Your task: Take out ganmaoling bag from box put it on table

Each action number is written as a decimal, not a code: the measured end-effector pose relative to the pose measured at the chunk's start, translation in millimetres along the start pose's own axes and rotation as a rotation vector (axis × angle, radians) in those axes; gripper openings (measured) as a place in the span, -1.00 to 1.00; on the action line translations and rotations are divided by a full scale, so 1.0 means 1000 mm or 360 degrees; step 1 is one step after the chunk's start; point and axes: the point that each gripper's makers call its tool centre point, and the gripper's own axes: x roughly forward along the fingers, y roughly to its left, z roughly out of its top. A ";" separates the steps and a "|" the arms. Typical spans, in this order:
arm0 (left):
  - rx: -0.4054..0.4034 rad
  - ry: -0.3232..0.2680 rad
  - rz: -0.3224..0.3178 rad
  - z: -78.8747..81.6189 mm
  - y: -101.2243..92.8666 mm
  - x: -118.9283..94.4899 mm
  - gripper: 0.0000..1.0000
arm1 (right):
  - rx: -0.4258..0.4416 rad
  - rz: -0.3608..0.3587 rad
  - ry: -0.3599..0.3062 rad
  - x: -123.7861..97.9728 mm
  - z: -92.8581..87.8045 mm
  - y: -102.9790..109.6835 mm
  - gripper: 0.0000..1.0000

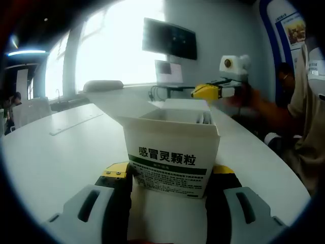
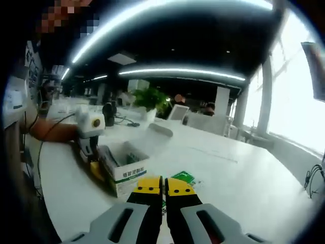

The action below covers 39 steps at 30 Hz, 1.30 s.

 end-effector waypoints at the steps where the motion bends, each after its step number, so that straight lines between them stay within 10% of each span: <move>1: 0.0000 0.0000 0.0000 0.000 0.000 0.000 -0.01 | -0.0022 0.0011 0.0004 0.002 0.004 0.003 -1.00; 16: 0.0006 -0.0002 0.0000 0.001 0.000 0.000 -0.01 | -0.0211 0.0278 0.0157 0.038 0.034 0.046 -0.97; 39: 0.0008 -0.0003 -0.0002 0.001 0.000 0.001 -0.01 | -0.0505 0.0711 0.0464 0.070 0.019 0.092 -0.98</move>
